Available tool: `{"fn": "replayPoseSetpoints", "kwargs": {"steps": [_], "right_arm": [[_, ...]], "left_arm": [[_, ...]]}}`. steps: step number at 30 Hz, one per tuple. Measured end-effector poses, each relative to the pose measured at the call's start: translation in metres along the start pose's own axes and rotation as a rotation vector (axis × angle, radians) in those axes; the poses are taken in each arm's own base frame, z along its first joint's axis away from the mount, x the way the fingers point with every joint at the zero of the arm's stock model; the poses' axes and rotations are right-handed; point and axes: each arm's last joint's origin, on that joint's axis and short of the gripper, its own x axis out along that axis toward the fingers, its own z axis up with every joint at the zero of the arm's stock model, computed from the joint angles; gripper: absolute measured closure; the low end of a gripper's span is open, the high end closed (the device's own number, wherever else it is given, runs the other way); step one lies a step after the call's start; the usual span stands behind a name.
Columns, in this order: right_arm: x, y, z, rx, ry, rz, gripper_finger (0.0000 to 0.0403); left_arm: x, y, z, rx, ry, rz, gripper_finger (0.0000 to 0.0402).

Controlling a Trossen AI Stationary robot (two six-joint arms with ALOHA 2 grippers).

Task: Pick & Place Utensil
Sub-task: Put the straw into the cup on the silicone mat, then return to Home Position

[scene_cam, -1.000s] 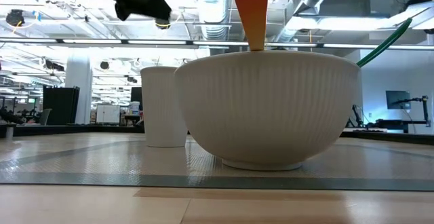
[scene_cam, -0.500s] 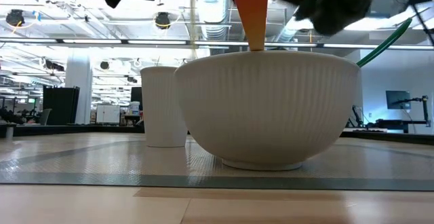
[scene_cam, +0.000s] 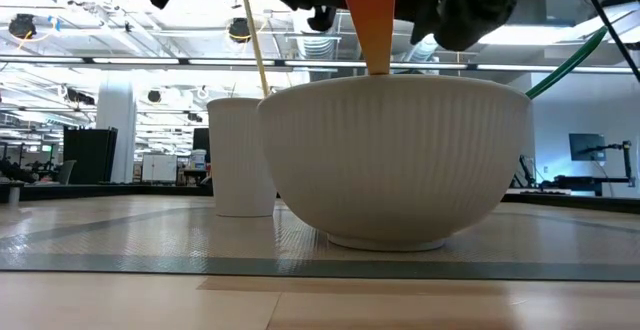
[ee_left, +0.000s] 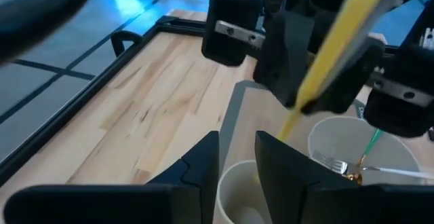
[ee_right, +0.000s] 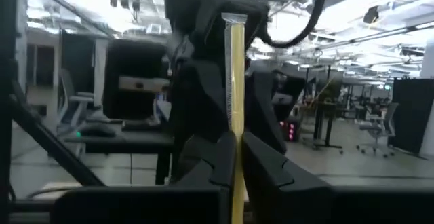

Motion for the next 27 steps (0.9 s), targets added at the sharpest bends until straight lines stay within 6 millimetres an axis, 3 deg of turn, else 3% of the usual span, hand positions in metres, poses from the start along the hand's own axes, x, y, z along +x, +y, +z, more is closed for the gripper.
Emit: {"fn": "replayPoseSetpoints", "kwargs": {"steps": [12,20,27], "right_arm": [[0.002,-0.003,0.000,-0.009,0.040,-0.001,0.0253],[-0.007,0.003,0.048,-0.047,0.150,0.033,0.0180],[-0.043,-0.002,0.118,-0.214,0.344,-0.079,0.0178]], "left_arm": [[0.003,0.001,-0.008,0.008,0.020,0.009,0.0305],[0.001,0.002,-0.007,0.005,0.014,0.006,0.0305],[-0.006,0.005,-0.006,-0.004,-0.002,0.000,0.0305]]}}
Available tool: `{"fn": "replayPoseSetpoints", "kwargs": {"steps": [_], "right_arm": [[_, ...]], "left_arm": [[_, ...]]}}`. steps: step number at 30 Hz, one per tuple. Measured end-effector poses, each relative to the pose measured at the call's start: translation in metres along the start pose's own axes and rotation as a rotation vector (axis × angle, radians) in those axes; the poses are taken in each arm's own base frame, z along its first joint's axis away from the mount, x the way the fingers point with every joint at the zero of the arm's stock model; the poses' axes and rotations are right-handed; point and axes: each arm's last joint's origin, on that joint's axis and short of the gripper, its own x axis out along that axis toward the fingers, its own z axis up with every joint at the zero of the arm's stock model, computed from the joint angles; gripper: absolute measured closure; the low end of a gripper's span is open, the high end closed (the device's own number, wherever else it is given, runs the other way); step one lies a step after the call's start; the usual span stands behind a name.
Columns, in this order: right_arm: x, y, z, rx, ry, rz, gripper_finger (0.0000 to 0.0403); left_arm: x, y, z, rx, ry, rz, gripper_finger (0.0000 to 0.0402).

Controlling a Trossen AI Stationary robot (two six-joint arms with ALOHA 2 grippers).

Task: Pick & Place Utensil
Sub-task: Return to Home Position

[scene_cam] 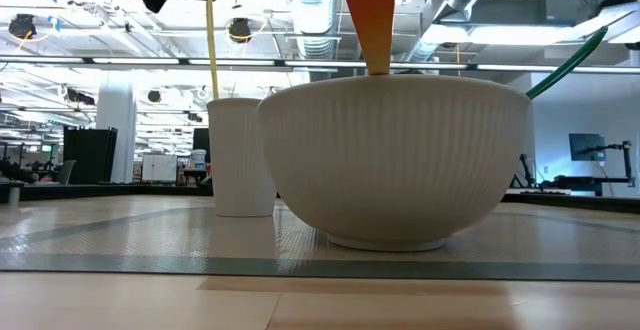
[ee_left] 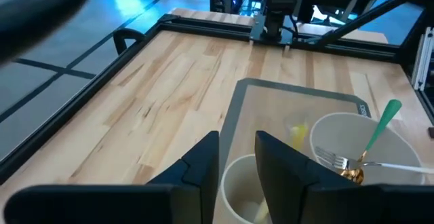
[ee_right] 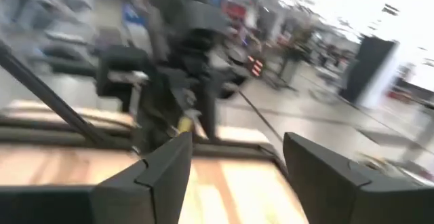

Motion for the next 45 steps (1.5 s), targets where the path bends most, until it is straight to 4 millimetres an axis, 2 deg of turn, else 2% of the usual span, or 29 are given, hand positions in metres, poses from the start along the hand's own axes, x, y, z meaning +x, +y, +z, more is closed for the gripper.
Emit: {"fn": "replayPoseSetpoints", "kwargs": {"steps": [5,8,14,18,25,28,31,36,39,45], "right_arm": [[-0.050,-0.020,0.026,-0.060,0.104,-0.089,0.0200],[-0.076,-0.031,0.032,-0.117,0.165,-0.063,0.0212],[-0.116,-0.055,0.030,-0.003,0.272,-0.026,0.0229],[-0.132,-0.062,0.007,0.050,0.304,-0.028,0.0237],[-0.152,-0.064,-0.042,0.128,0.221,-0.020,0.0251],[-0.163,-0.068,-0.060,0.142,0.177,-0.003,0.0260],[-0.173,-0.074,-0.076,0.173,0.125,0.055,0.0271],[-0.182,-0.078,-0.101,0.205,-0.071,0.220,0.0292],[-0.184,-0.080,-0.118,0.186,-0.157,0.298,0.0304],[-0.186,-0.092,-0.138,0.209,-0.145,0.213,0.0321]], "left_arm": [[-0.007,0.004,0.000,0.000,0.000,0.000,0.0305],[-0.012,0.008,-0.004,0.024,0.038,0.008,0.0305],[-0.028,0.020,-0.005,0.001,0.025,0.067,0.0305],[-0.040,0.033,-0.010,0.006,-0.041,0.177,0.0305],[-0.058,0.054,-0.050,-0.045,-0.109,0.192,0.0305],[-0.070,0.062,-0.059,-0.048,-0.161,0.116,0.0305],[-0.080,0.065,-0.067,-0.026,-0.223,-0.052,0.0305],[-0.084,0.062,-0.082,0.092,-0.419,-0.319,0.0305],[-0.082,0.061,-0.085,0.125,-0.444,-0.340,0.0305],[-0.083,0.061,-0.083,0.118,-0.453,-0.324,0.0305]]}}
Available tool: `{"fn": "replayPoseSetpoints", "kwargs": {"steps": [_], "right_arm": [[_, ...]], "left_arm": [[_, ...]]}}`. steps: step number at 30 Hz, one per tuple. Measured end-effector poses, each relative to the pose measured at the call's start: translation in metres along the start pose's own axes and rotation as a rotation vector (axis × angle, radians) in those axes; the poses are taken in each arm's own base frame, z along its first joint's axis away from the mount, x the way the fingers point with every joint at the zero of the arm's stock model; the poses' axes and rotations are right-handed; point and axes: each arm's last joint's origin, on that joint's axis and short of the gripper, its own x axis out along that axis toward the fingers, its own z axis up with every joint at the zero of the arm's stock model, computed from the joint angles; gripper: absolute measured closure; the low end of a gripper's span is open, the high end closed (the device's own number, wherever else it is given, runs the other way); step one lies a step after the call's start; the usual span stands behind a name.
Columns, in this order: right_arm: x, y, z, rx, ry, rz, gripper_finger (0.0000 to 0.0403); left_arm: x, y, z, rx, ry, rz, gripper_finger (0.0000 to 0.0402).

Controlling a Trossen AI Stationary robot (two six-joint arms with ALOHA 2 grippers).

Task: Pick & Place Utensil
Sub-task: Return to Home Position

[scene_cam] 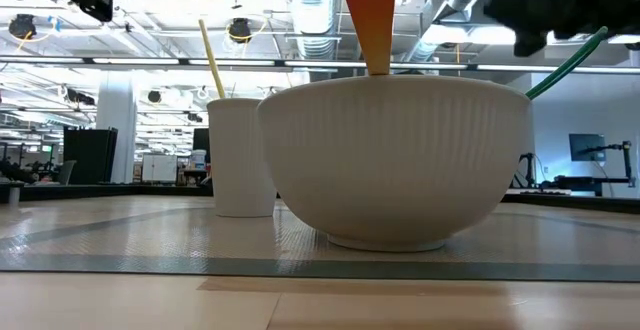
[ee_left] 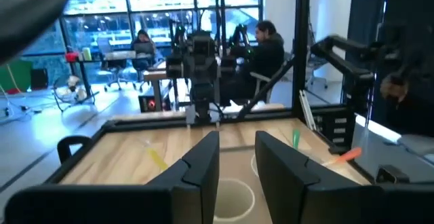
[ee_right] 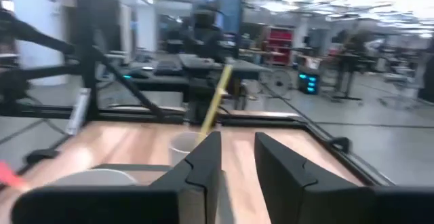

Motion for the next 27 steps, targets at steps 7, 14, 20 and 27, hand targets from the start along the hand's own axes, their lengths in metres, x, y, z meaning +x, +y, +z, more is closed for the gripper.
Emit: {"fn": "replayPoseSetpoints", "kwargs": {"steps": [7,14,20,27], "right_arm": [[-0.004,-0.007,-0.004,-0.011,0.028,0.013,0.0336],[-0.008,-0.013,-0.016,-0.008,-0.001,-0.035,0.0343],[-0.015,-0.018,-0.027,-0.008,-0.109,-0.037,0.0351],[-0.018,-0.023,-0.028,-0.002,-0.105,-0.041,0.0366]], "left_arm": [[0.001,0.001,-0.002,0.017,0.004,0.047,0.0305],[0.011,-0.003,-0.021,-0.015,-0.016,0.080,0.0305],[0.013,-0.004,-0.027,-0.028,-0.019,0.075,0.0305],[0.013,-0.004,-0.026,-0.045,-0.023,0.065,0.0305]]}}
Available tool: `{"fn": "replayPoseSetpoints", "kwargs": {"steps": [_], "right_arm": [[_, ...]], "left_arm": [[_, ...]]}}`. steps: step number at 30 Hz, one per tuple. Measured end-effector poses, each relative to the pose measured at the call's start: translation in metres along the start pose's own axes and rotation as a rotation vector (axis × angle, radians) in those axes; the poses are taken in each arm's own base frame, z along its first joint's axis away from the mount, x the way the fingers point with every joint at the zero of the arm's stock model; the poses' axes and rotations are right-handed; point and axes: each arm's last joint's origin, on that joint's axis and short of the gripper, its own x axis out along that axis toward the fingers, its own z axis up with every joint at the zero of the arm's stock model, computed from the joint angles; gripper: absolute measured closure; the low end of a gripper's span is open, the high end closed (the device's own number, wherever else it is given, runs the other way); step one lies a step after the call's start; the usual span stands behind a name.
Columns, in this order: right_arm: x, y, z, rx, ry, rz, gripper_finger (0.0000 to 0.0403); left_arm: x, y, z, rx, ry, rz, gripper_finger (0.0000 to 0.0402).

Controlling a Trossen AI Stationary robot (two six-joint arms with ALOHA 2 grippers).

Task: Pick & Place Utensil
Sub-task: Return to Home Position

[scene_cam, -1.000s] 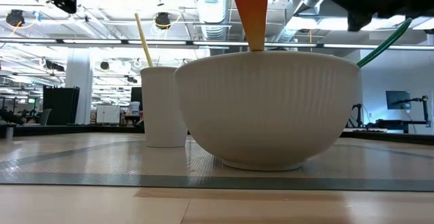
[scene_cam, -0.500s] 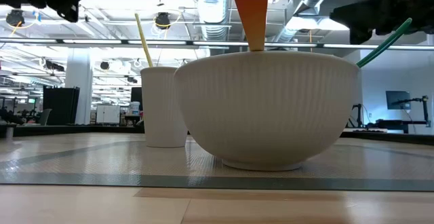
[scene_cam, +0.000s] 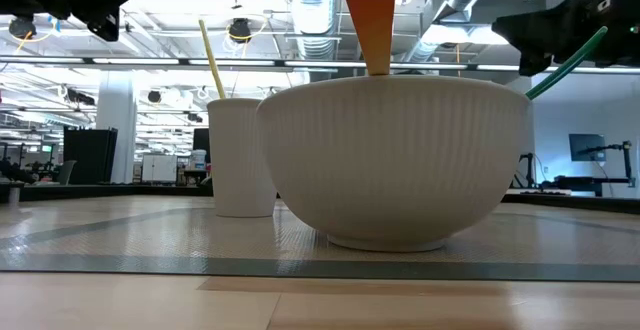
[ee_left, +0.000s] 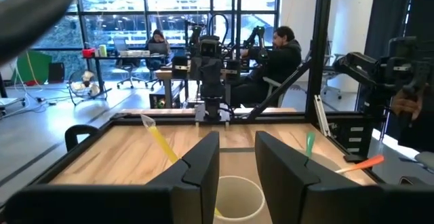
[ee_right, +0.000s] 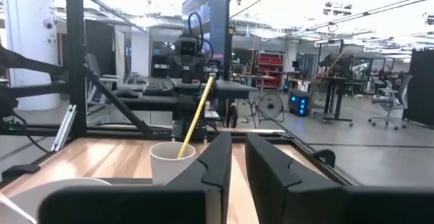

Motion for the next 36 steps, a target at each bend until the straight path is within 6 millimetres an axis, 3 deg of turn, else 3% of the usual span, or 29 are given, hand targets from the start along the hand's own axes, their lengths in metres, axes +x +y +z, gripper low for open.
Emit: {"fn": "replayPoseSetpoints", "kwargs": {"steps": [8,16,21,30,36], "right_arm": [[0.000,-0.005,-0.002,0.007,0.022,-0.050,0.0384],[0.000,-0.009,-0.003,0.000,0.026,-0.089,0.0390],[0.000,-0.012,-0.003,-0.004,0.026,-0.111,0.0390],[0.000,-0.013,-0.003,-0.008,0.026,-0.125,0.0390],[-0.001,-0.014,-0.003,-0.017,0.028,-0.146,0.0389]], "left_arm": [[0.005,-0.003,-0.019,0.006,0.020,-0.002,0.0305],[0.007,-0.006,-0.021,-0.002,-0.012,-0.081,0.0305],[0.011,-0.009,-0.040,0.017,-0.023,-0.090,0.0305],[0.014,0.003,-0.042,0.062,-0.019,0.011,0.0305],[0.016,0.011,-0.058,0.008,0.046,0.005,0.0305]]}}
